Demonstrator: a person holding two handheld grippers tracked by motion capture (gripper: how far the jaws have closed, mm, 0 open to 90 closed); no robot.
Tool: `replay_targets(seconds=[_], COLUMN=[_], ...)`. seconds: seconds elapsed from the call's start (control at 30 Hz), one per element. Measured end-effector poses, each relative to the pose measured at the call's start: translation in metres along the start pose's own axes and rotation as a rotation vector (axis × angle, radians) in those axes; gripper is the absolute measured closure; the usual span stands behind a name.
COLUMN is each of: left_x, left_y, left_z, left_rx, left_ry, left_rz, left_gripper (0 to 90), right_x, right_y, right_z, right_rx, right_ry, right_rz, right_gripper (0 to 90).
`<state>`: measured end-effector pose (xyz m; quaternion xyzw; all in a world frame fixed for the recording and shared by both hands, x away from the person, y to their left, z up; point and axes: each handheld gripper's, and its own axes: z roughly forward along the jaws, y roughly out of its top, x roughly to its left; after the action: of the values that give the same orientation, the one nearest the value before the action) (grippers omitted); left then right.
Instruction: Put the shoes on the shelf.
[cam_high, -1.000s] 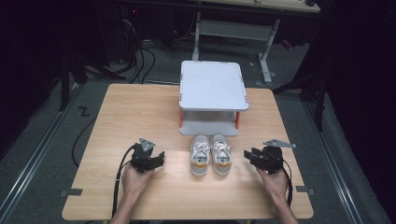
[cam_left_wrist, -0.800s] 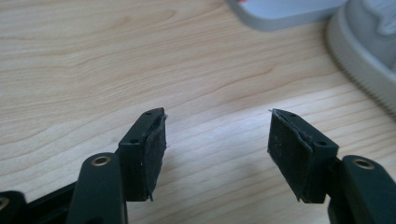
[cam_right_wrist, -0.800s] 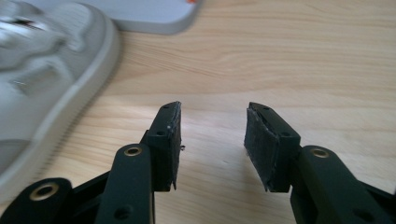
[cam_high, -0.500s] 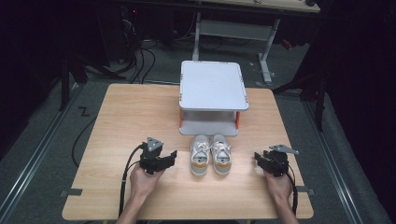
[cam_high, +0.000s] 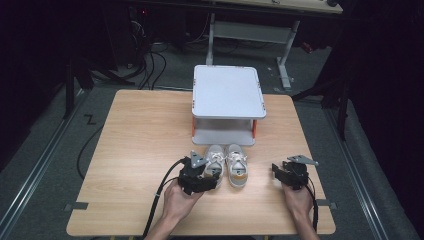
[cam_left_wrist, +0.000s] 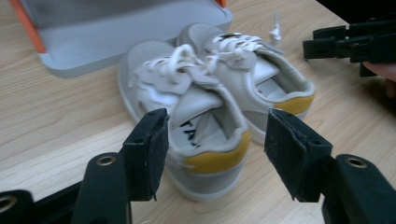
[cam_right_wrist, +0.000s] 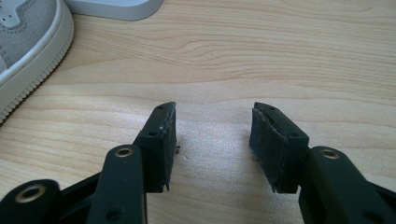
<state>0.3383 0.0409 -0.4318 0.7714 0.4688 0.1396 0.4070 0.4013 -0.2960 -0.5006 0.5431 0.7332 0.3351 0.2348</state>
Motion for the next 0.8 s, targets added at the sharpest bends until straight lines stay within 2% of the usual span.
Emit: replay_targets(seconds=[0.03,0.2,0.33,0.47,0.6,0.8], left_x=[-0.002,-0.006,-0.008,-0.010,-0.010,-0.010], left_y=[0.002,0.007,0.008,0.011,0.015,0.022], left_z=[0.002,0.017,0.030,0.037,0.041,0.047], left_rx=[0.005,0.051,0.085,0.098,0.117,0.136], left_ry=[-0.001,-0.031,-0.027,-0.037,-0.062,-0.056], left_rz=[0.001,-0.045,-0.043,-0.065,-0.121,-0.148], left_gripper=[40.8,43.8,42.5,42.2,40.9,39.8], right_x=[0.000,0.000,0.000,0.003,0.003,0.003], right_y=[0.000,0.000,0.000,0.000,0.000,0.000], right_z=[0.000,0.000,0.000,0.000,0.000,0.000], right_rx=[0.000,-0.001,-0.001,0.002,0.001,0.001], right_ry=[0.001,0.000,-0.001,-0.001,0.002,0.004], right_rz=[0.000,-0.001,-0.003,-0.021,-0.030,-0.029], right_gripper=[50.7,50.7,50.7,50.9,51.3,51.5])
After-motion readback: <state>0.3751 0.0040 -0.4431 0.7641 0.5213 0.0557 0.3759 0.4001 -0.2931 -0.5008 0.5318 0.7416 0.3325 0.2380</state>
